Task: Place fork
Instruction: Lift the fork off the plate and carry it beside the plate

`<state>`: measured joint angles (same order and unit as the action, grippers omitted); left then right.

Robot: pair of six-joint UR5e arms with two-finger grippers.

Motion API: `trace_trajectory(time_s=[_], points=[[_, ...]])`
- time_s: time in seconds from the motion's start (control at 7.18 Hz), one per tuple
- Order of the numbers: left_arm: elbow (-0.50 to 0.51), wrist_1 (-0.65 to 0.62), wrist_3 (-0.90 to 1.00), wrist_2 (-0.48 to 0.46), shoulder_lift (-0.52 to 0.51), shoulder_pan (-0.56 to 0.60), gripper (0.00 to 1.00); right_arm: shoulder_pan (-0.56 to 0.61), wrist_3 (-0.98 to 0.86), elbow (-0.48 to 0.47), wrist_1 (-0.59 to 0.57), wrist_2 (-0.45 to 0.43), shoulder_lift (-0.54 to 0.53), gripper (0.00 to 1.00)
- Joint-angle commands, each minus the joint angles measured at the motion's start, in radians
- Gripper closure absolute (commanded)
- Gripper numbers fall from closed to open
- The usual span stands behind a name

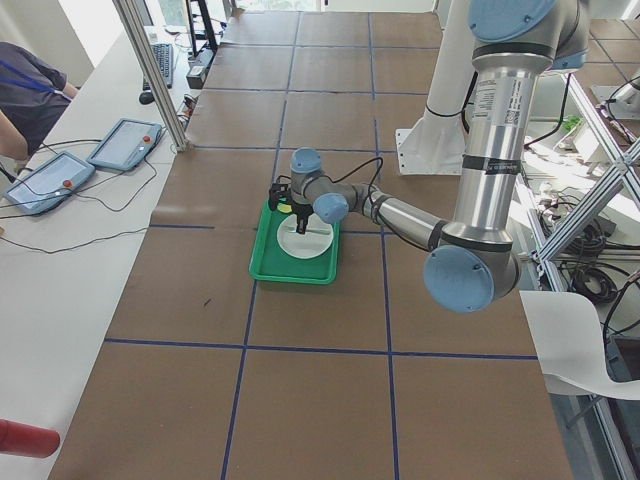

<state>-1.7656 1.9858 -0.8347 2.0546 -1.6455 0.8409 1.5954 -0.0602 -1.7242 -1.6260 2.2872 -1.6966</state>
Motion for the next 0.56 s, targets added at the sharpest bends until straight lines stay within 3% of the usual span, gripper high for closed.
trace_trajectory(time_s=[0.0,0.42], points=[[0.043,0.004,0.092,-0.002,0.019,0.039,1.0,0.0,0.0,0.0,0.0,0.0,0.0,0.0],[0.106,0.056,0.103,-0.002,0.019,0.058,1.0,0.0,0.0,0.0,0.0,0.0,0.0,0.0]])
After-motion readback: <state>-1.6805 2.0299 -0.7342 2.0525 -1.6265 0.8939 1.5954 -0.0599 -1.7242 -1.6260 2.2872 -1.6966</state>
